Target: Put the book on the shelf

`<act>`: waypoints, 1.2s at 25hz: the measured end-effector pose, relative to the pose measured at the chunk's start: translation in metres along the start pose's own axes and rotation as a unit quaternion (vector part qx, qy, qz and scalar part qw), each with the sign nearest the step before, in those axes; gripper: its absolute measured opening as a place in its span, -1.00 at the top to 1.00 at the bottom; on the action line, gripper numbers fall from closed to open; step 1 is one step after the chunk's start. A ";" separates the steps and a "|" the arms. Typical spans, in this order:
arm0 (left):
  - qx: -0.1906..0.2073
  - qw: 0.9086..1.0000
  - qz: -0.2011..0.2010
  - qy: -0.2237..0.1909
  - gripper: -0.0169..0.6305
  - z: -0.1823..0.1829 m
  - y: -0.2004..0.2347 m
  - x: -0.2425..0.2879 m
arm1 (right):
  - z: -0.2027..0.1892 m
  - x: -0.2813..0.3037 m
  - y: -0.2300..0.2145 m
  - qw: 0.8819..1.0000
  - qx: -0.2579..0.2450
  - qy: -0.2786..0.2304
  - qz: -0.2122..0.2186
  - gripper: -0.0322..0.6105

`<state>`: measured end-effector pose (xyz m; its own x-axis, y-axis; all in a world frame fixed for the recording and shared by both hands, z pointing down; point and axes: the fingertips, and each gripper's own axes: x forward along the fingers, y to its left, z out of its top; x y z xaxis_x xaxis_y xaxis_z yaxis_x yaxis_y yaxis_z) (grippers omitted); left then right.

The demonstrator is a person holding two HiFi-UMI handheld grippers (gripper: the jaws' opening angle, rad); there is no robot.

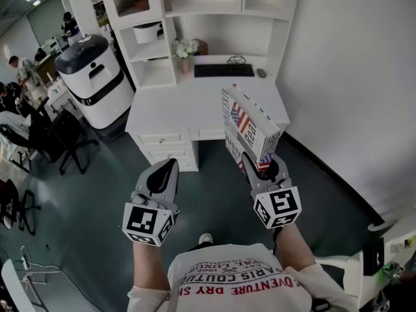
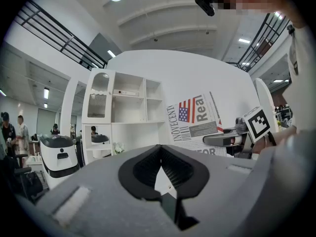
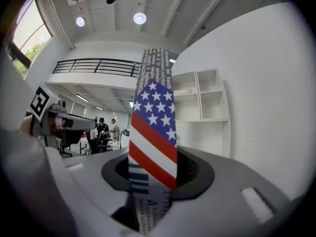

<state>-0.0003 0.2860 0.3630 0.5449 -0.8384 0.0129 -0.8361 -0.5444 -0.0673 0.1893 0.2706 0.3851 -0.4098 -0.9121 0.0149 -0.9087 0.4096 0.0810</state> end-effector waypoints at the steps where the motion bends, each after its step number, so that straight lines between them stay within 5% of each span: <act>1: -0.003 1.000 -0.001 -0.004 0.93 0.001 -0.001 0.000 | 0.000 0.000 0.000 1.000 0.000 -0.001 0.000 0.42; 14: -0.013 0.999 -0.029 -0.024 0.93 -0.009 0.002 0.013 | -0.001 0.007 0.000 1.000 -0.010 -0.024 -0.004 0.43; 20: -0.017 1.000 -0.013 -0.019 0.93 -0.012 0.082 0.032 | 0.006 0.079 0.014 1.000 -0.008 -0.013 -0.016 0.43; 30: -0.014 1.000 -0.008 0.006 0.93 -0.036 0.133 0.092 | -0.007 0.167 -0.011 1.000 -0.010 -0.002 -0.017 0.44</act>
<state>-0.0634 0.1355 0.3912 0.5579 -0.8295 0.0264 -0.8286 -0.5585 -0.0386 0.1314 0.1137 0.3936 -0.3799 -0.9250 0.0081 -0.9199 0.3787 0.1015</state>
